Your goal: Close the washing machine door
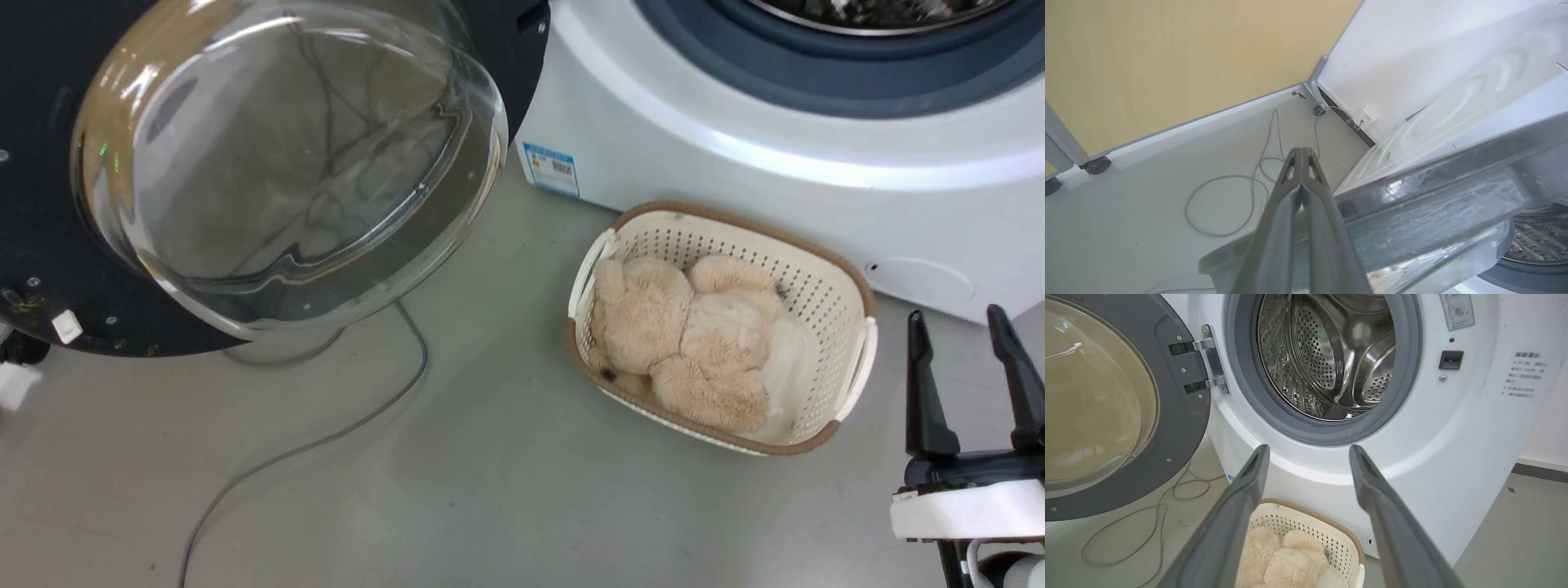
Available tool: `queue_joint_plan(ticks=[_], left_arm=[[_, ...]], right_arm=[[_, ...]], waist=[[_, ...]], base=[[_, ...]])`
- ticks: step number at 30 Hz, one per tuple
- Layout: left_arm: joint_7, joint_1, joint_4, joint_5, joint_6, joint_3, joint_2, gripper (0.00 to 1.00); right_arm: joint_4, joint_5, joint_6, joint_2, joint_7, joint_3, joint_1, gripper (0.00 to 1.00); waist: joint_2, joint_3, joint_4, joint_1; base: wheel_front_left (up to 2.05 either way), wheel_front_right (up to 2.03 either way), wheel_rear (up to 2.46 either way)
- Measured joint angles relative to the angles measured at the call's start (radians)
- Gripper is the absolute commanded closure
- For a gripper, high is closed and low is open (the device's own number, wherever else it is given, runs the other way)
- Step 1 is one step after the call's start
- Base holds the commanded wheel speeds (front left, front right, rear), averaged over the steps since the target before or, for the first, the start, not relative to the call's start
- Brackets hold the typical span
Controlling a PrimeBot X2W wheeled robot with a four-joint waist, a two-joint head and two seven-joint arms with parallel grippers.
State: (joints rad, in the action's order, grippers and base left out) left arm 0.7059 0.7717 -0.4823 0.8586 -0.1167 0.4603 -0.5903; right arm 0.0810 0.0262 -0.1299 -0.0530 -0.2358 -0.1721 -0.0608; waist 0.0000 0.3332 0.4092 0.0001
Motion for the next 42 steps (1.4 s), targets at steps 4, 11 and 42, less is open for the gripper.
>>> queue_joint_plan(ticks=[4, 11, 42], left_arm=[[0.058, -0.005, 0.006, 0.055, -0.001, -0.032, -0.012, 1.00], [0.142, -0.052, 0.053, 0.184, -0.008, -0.078, -0.056, 1.00], [0.144, -0.517, 0.830, 0.540, -0.009, -0.613, 0.086, 1.00]], right_arm=[[0.001, 0.000, 0.000, 0.000, -0.010, -0.003, 0.000, 0.00], [0.001, 0.003, 0.000, 0.000, -0.021, -0.021, -0.012, 0.00], [-0.026, 0.080, 0.000, 0.002, -0.021, -0.060, 0.018, 0.00]], waist=[[0.0000, 0.020, 0.009, 0.0000], [0.0000, 0.030, 0.027, -0.0001], [0.0000, -0.107, 0.040, -0.0001]], base=[[0.00, 0.00, 0.00], [0.00, 0.00, 0.00], [0.00, 0.00, 0.00]])
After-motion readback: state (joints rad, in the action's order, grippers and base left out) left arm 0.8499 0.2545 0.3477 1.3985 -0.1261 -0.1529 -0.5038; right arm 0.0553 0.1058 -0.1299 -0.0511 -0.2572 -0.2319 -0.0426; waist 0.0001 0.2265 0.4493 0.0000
